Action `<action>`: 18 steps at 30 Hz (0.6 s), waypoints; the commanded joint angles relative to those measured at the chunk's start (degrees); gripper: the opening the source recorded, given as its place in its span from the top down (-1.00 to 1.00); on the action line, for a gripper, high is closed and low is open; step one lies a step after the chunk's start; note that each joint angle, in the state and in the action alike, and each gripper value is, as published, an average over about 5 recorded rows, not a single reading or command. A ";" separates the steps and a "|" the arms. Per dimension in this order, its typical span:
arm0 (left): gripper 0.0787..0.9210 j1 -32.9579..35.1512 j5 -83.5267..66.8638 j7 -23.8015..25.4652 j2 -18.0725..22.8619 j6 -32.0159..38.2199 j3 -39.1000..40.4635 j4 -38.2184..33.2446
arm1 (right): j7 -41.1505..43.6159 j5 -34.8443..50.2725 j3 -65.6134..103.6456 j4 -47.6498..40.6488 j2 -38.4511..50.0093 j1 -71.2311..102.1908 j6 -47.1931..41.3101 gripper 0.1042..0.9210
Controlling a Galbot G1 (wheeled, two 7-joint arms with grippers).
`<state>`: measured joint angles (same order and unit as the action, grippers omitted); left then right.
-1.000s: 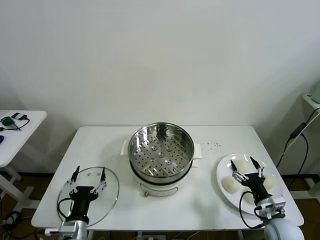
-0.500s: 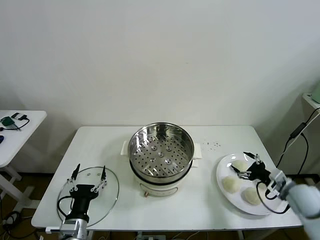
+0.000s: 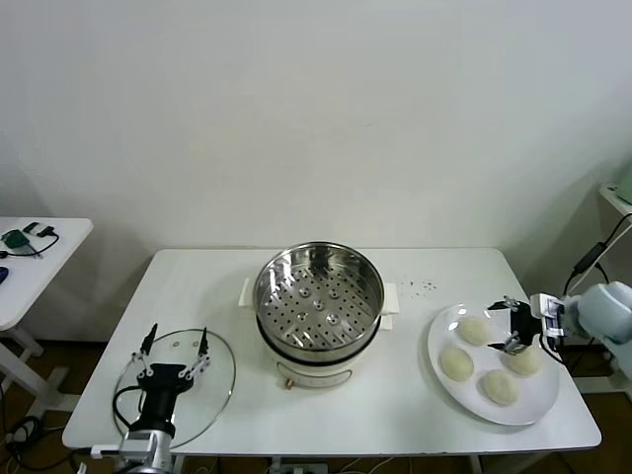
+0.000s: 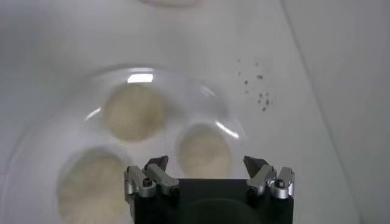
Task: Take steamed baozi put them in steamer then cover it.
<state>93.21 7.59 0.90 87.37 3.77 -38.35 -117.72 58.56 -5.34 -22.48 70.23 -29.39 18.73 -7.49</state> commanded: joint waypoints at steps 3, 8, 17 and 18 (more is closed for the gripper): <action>-0.77 -0.40 0.02 -0.01 -0.20 -0.18 -0.29 0.39 | 4.03 -2.97 -13.21 -8.06 -5.29 -12.71 -0.59 -0.76; -0.77 -0.54 -0.01 0.00 -0.24 -0.29 -0.92 0.52 | 3.83 -3.29 -14.12 -11.70 -9.59 -13.46 -0.57 -0.76; -0.77 -0.55 0.00 0.02 -0.03 -0.28 -1.33 0.69 | 4.63 -3.51 -16.70 -14.37 -12.52 -13.86 -0.15 -0.76; -0.77 -0.52 0.03 0.02 0.00 -0.26 -1.32 0.70 | 4.69 -3.67 -16.77 -14.67 -12.77 -13.82 -0.09 -0.76</action>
<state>92.74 7.55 0.90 87.29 3.50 -39.58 -117.06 62.37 -8.66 -35.90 58.00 -39.96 7.41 -7.30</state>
